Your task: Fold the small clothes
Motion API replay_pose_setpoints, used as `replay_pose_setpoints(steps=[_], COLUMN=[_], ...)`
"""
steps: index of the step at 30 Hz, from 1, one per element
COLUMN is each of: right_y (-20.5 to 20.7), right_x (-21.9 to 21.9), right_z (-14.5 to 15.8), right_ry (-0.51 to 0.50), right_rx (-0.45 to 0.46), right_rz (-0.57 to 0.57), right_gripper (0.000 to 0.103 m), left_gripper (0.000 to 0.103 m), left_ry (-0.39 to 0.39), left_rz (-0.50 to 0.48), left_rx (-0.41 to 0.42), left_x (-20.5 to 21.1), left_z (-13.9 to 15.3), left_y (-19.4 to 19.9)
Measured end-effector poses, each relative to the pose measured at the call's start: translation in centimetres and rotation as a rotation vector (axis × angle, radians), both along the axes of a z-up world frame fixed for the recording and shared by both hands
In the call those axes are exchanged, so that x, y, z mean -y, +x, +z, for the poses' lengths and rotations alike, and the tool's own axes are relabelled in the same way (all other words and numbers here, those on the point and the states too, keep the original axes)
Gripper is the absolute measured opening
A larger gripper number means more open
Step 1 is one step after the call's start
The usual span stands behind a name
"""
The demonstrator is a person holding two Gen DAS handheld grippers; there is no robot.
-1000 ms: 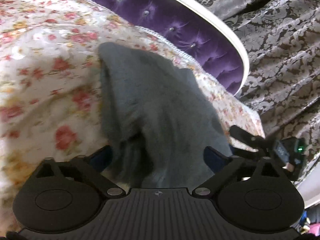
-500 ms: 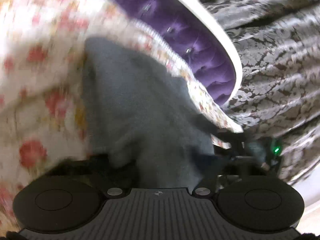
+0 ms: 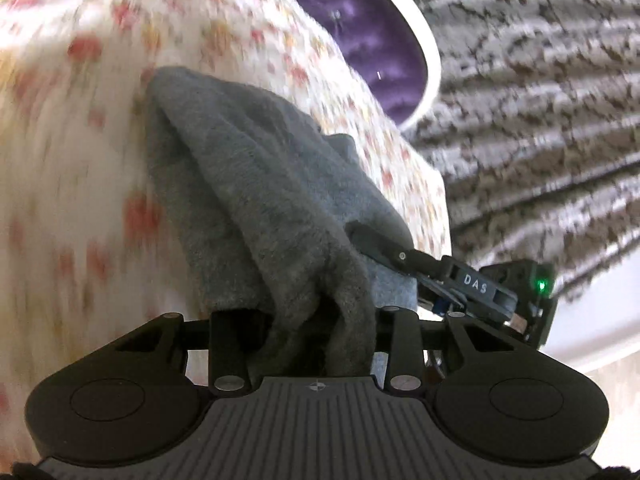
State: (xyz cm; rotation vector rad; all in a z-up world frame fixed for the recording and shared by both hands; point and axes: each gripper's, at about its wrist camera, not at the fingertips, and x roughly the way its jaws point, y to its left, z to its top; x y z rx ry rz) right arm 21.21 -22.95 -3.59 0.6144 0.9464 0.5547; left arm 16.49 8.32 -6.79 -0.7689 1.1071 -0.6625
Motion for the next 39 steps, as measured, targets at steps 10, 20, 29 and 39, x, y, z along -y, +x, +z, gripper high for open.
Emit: replay_pose_setpoints(steps=[10,20,29,39], right_y=[-13.7,-19.8,-23.5,-20.5], right_x=[1.6,1.5,0.3,-3.3], right_z=[0.2,1.1,3.5,4.3], right_ry=[0.002,-0.183,-0.345,-0.387], right_rx=[-0.034,0.153,0.41,0.464], right_rz=[-0.017,-0.15,-0.184,0.026], right_gripper=[0.054,0.07,0.075,0.039], left_gripper=[0.039,0.063,0.063,0.063], left_ry=[0.002,0.343,0.58,0.545], left_rz=[0.046,0.218,0.262,0.151], left_rx=[0.013,0.274,0.638,0.63], left_x=[-0.7,-2.0,1.0,5.9], left_z=[-0.6,1.5,8.1,6.3], left_y=[-11.6,-17.2,-21.5,-18.7])
